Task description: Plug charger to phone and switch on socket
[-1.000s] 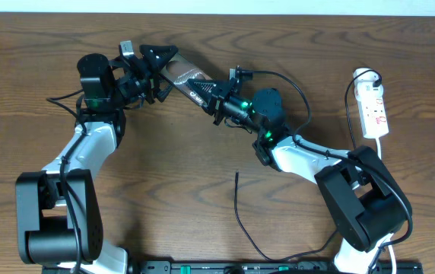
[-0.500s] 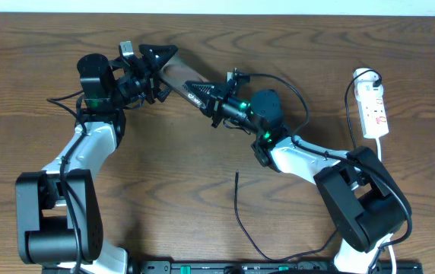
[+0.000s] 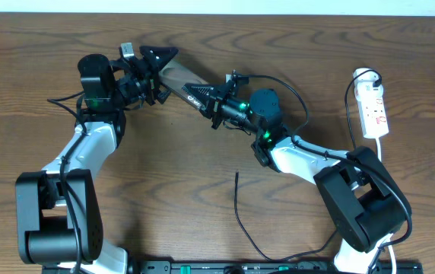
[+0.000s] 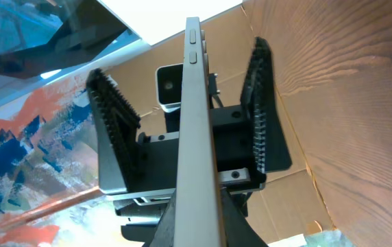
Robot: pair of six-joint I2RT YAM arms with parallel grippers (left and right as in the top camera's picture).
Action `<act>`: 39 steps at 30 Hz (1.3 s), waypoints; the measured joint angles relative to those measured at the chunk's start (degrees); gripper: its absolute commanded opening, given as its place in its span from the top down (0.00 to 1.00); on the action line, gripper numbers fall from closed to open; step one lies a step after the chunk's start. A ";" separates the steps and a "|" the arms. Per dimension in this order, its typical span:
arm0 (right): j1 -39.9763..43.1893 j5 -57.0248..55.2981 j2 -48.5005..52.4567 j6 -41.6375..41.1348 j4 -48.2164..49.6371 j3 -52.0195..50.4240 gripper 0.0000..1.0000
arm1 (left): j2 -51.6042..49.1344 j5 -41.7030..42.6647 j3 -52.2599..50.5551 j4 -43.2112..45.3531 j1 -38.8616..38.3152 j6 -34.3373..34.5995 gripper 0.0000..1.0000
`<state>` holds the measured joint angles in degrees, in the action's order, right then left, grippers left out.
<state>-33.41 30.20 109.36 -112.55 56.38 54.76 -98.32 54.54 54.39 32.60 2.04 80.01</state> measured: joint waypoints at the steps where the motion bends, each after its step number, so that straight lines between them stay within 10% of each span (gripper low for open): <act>1: 0.00 0.02 0.00 0.02 0.00 0.00 0.99 | 0.00 0.00 0.00 -0.81 0.00 -0.37 0.11; 28: 0.00 1.95 0.00 3.98 -2.75 0.00 0.99 | 0.00 0.00 0.00 -2.40 0.00 -2.08 0.12; 39: 0.00 2.03 0.00 4.00 -2.75 0.00 0.99 | 0.00 -0.48 0.00 -2.56 0.00 -2.45 0.66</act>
<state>-33.41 32.23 109.36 -108.55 53.63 54.76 -98.32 54.06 54.39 30.04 2.04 77.56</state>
